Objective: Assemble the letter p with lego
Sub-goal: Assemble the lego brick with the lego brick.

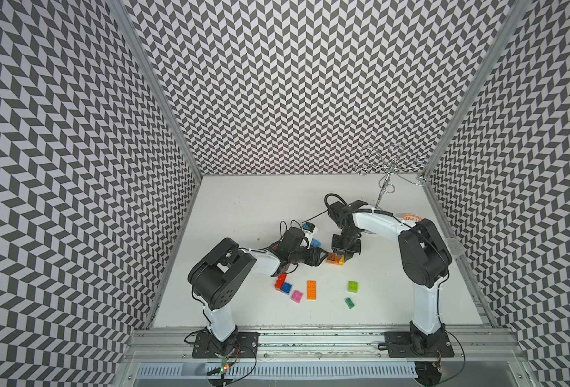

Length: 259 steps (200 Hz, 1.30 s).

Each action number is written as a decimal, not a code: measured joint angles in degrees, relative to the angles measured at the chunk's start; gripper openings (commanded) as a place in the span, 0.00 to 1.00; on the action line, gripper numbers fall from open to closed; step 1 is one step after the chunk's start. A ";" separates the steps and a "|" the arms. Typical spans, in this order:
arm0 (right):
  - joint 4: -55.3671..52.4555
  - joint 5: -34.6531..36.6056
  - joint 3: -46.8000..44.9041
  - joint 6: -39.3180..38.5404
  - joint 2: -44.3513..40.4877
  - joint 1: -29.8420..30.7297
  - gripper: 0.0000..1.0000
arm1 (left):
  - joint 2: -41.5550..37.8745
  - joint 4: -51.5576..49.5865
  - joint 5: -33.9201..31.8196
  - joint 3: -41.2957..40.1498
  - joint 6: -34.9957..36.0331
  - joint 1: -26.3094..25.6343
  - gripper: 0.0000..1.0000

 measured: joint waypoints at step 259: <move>-0.28 -1.03 -0.61 0.33 0.61 -0.11 0.15 | 0.22 -2.01 0.83 0.85 0.15 -0.07 0.67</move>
